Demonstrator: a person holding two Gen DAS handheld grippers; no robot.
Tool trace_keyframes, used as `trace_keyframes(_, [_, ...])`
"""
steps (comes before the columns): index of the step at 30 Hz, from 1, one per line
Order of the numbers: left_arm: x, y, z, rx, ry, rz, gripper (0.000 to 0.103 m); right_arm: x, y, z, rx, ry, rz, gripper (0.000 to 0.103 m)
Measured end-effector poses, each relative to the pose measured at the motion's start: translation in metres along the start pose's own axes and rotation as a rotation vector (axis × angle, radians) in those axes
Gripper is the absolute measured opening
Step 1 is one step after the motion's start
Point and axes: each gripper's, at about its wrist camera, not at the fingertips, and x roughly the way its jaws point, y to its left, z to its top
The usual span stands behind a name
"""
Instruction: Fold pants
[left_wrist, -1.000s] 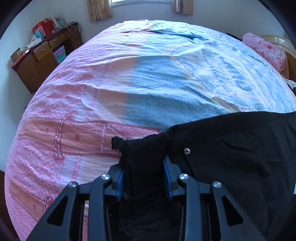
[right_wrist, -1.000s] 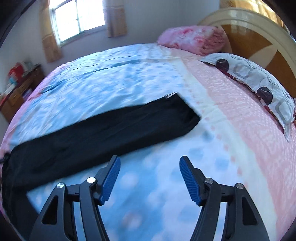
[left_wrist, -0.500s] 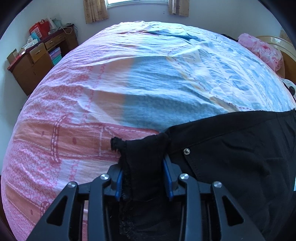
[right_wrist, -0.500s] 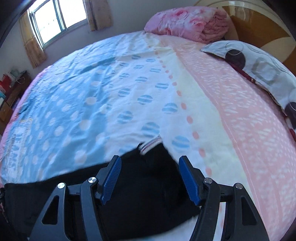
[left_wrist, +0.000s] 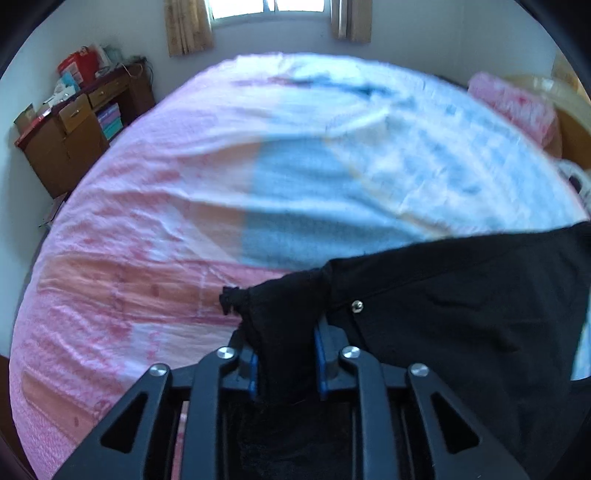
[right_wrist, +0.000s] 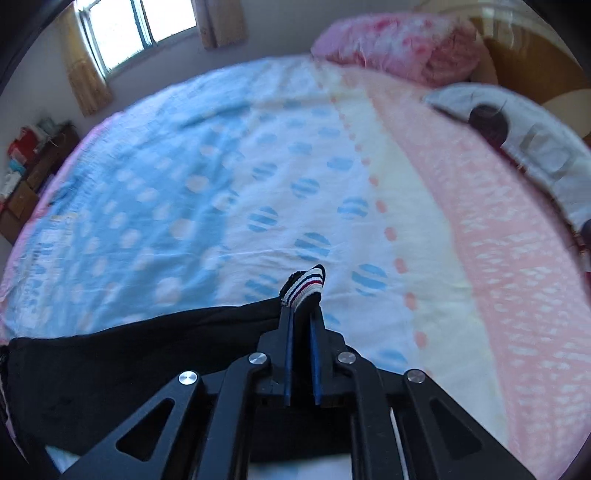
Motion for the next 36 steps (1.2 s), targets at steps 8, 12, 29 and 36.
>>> trace_keyframes(8, [-0.104, 0.021, -0.044, -0.05, -0.233, -0.139, 0.023, -0.164, -0.024, -0.088, -0.022, -0.204, 0.124, 0.008])
trace_keyframes(12, [-0.132, 0.027, -0.086, -0.057, -0.278, -0.19, 0.023, -0.214, -0.049, -0.158, -0.007, -0.234, 0.155, 0.008])
trace_keyframes(29, [-0.159, 0.018, -0.223, 0.113, -0.282, -0.149, 0.061, -0.281, -0.062, -0.344, 0.057, -0.133, -0.016, 0.031])
trace_keyframes(36, [-0.15, 0.01, -0.222, 0.158, -0.29, -0.125, 0.061, -0.266, 0.114, -0.339, -0.346, -0.12, 0.112, 0.037])
